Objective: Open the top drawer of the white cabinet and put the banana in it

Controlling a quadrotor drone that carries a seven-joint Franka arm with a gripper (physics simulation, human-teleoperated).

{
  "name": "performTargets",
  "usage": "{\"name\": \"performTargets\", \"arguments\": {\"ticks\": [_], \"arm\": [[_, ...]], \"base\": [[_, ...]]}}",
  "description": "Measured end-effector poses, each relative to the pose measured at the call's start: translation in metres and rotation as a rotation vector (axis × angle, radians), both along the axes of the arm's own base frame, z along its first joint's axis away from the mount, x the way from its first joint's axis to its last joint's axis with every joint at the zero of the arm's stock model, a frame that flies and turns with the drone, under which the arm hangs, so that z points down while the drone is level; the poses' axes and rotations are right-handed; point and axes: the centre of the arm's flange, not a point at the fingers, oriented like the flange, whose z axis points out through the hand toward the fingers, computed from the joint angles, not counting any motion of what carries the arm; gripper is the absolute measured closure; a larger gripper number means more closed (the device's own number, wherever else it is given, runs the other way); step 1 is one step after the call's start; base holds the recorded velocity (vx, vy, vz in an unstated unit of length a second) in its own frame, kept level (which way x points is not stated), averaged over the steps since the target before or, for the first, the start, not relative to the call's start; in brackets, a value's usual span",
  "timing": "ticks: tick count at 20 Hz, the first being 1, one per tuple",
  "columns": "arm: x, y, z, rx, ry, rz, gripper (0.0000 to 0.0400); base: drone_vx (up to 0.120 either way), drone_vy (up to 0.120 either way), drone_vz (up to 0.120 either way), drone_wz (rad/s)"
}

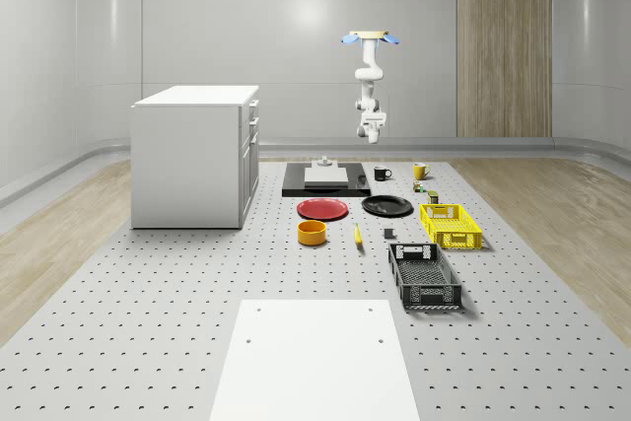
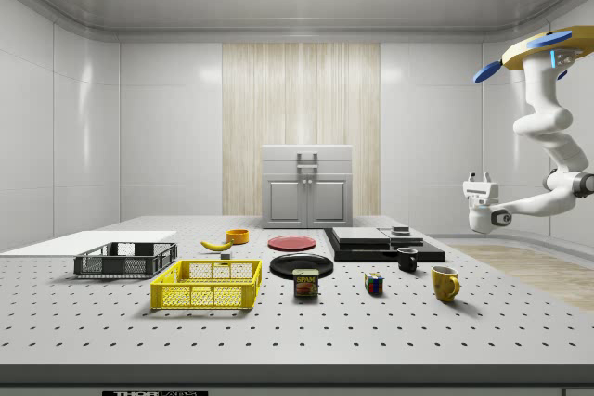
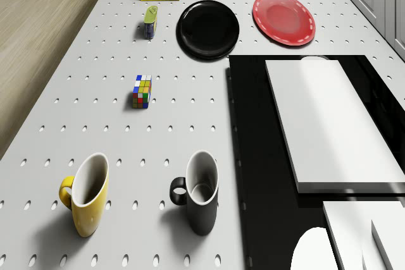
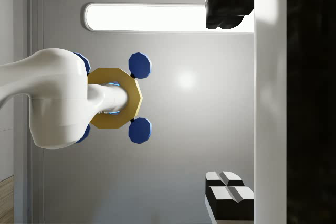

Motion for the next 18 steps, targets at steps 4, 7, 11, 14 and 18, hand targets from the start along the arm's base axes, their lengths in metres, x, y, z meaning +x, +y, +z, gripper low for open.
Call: {"name": "performTargets", "arguments": {"ticks": [4, 7, 11, 14, 18], "arm": [[0.000, 0.000, 0.000, 0.000, -0.003, 0.000, 0.0000], [0.000, 0.000, 0.000, -0.001, -0.005, 0.000, 0.0000], [-0.001, 0.000, 0.000, -0.002, -0.008, 0.000, 0.0000], [-0.001, -0.024, -0.003, 0.254, -0.005, 0.000, 0.0000], [0.001, -0.074, -0.034, 0.844, 0.006, 0.010, 0.0000]], "base": [[0.000, 0.000, 0.000, 0.000], [0.000, 0.000, 0.000, 0.000], [0.000, 0.000, 0.000, 0.000], [0.013, -0.013, 0.000, 0.000], [0.120, -0.120, 0.070, 0.000]]}}
